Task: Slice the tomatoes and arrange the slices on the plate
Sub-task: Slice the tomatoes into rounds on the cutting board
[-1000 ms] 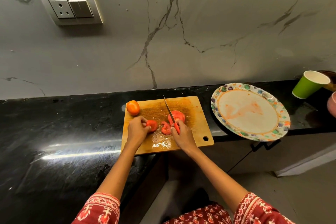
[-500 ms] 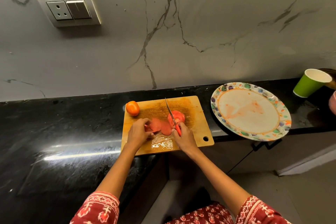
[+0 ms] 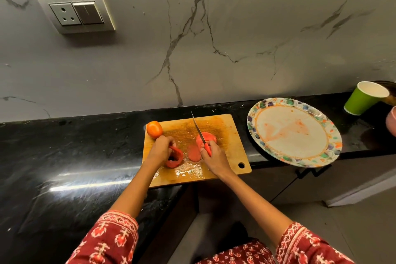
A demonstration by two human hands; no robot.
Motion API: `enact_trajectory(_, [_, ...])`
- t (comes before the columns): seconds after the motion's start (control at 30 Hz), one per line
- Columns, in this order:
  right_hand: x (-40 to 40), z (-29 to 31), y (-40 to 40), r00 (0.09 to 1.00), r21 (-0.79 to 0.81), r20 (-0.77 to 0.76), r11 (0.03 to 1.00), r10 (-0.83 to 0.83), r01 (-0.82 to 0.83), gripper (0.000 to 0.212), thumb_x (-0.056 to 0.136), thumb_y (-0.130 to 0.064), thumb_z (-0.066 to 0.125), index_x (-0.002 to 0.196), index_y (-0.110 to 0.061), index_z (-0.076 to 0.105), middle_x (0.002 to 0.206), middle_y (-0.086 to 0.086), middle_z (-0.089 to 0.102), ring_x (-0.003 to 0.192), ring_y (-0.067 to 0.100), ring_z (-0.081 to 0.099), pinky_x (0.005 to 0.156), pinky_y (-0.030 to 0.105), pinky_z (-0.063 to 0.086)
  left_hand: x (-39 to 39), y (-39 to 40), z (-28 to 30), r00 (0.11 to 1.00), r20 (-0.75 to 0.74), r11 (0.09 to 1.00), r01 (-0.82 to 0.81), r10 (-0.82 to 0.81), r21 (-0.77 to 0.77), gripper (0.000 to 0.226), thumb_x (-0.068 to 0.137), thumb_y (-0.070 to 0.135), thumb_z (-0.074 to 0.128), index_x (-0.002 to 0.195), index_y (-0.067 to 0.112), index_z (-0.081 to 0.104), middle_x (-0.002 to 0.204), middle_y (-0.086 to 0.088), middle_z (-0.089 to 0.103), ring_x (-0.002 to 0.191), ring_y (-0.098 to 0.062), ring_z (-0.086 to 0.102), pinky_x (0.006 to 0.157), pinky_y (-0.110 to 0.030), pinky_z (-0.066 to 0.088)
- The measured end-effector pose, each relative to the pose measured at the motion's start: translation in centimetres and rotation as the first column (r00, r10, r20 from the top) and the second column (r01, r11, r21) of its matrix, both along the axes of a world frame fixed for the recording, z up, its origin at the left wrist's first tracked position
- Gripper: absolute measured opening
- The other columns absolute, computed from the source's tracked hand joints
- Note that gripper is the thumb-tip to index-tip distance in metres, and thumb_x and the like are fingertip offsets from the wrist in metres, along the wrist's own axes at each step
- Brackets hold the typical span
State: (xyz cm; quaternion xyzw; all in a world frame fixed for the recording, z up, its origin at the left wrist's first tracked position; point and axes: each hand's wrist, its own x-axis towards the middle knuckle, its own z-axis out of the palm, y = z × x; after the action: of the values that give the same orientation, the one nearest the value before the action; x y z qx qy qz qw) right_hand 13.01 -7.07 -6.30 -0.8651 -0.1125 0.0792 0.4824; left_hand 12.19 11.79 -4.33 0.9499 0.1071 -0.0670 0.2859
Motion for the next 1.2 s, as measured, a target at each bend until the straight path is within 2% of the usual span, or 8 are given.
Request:
enact_trajectory(0.1, [0.1, 0.4, 0.1, 0.999, 0.028, 0.041, 0.999, -0.019, 0.018, 0.015, 0.097, -0.015, 0.047, 0.1, -0.003, 0.055, 0.08, 0.004, 0.057, 0.065, 0.013, 0.052, 0.053, 0.017, 0.038, -0.5, 0.1, 0.5, 0.984, 0.119, 0.977, -0.108, 0.131, -0.181, 0.019, 0.082, 0.003, 0.065, 0.074, 0.015, 0.053, 0.075, 0.001, 0.057, 0.07, -0.01, 0.056, 0.058, -0.015, 0.042])
enact_trajectory(0.2, [-0.1, 0.6, 0.3, 0.999, 0.069, 0.048, 0.997, -0.022, 0.019, 0.011, 0.097, -0.013, 0.046, 0.098, -0.005, 0.054, 0.074, -0.001, 0.053, 0.057, 0.006, 0.048, 0.049, 0.015, 0.038, -1.3, 0.0, 0.4, 0.992, 0.077, 0.963, -0.072, 0.096, -0.261, 0.018, 0.078, 0.01, 0.071, 0.071, 0.015, 0.055, 0.076, -0.002, 0.063, 0.073, -0.015, 0.06, 0.065, -0.022, 0.049])
enact_trajectory(0.33, [-0.6, -0.1, 0.4, 0.999, 0.042, 0.044, 0.999, 0.006, -0.008, 0.011, 0.097, -0.013, 0.046, 0.09, -0.007, 0.052, 0.067, -0.003, 0.048, 0.054, 0.008, 0.044, 0.047, 0.016, 0.034, -1.6, -0.2, 0.1, 0.994, 0.013, 0.956, -0.1, 0.107, -0.277, 0.019, 0.089, 0.011, 0.058, 0.071, 0.015, 0.055, 0.074, -0.007, 0.062, 0.06, -0.014, 0.059, 0.058, -0.02, 0.051])
enact_trajectory(0.5, [0.0, 0.5, 0.2, 0.999, 0.025, 0.05, 0.999, 0.02, -0.022, 0.012, 0.098, -0.014, 0.045, 0.092, -0.008, 0.053, 0.067, -0.006, 0.047, 0.055, 0.005, 0.044, 0.048, 0.013, 0.037, -1.2, 0.0, -0.5, 0.887, -0.093, 0.797, -0.448, 0.452, -0.405, 0.019, 0.092, 0.014, 0.056, 0.074, 0.011, 0.053, 0.076, -0.01, 0.062, 0.047, -0.013, 0.059, 0.066, -0.034, 0.056])
enact_trajectory(0.6, [0.2, 0.4, 0.2, 0.999, 0.052, 0.036, 0.999, 0.006, -0.008, 0.018, 0.099, -0.016, 0.044, 0.094, -0.002, 0.054, 0.067, -0.006, 0.047, 0.054, 0.005, 0.044, 0.047, 0.015, 0.037, -1.4, 0.1, -0.9, 0.832, -0.162, 0.733, -0.547, 0.531, -0.405, 0.004, 0.091, 0.005, 0.054, 0.093, 0.008, 0.052, 0.08, -0.011, 0.06, 0.031, -0.008, 0.053, 0.062, -0.034, 0.054])
enact_trajectory(0.77, [-0.9, 0.6, 1.1, 0.999, 0.274, -0.013, 0.961, -0.037, 0.039, 0.017, 0.101, -0.019, 0.039, 0.088, -0.014, 0.05, 0.059, -0.004, 0.045, 0.041, 0.004, 0.041, 0.039, 0.021, 0.033, -1.3, -0.2, -0.7, 0.811, -0.164, 0.709, -0.574, 0.561, -0.409, 0.014, 0.086, 0.002, 0.061, 0.097, 0.008, 0.056, 0.083, -0.009, 0.059, 0.045, -0.014, 0.057, 0.074, -0.039, 0.056])
enact_trajectory(0.93, [-1.3, 0.5, 1.6, 0.999, 0.19, -0.044, 0.982, 0.003, 0.005, 0.025, 0.098, -0.021, 0.046, 0.074, -0.025, 0.043, 0.065, -0.002, 0.048, 0.048, 0.005, 0.045, 0.043, 0.017, 0.035, -1.3, -0.7, -0.2, 0.859, -0.202, 0.686, -0.5, 0.47, -0.528, 0.02, 0.083, 0.007, 0.066, 0.101, 0.01, 0.058, 0.083, -0.012, 0.065, 0.048, -0.011, 0.054, 0.052, -0.022, 0.046])
enact_trajectory(1.2, [-0.9, -0.6, 0.7, 0.993, 0.193, -0.119, 0.98, -0.02, 0.043, 0.027, 0.102, -0.023, 0.033, 0.093, -0.006, 0.053, 0.06, -0.003, 0.043, 0.044, 0.005, 0.04, 0.045, 0.023, 0.032, -0.8, -1.3, -0.2, 0.93, -0.125, 0.801, -0.361, 0.345, -0.478, 0.017, 0.089, 0.008, 0.059, 0.073, 0.014, 0.063, 0.073, -0.005, 0.065, 0.055, -0.015, 0.061, 0.069, -0.033, 0.056])
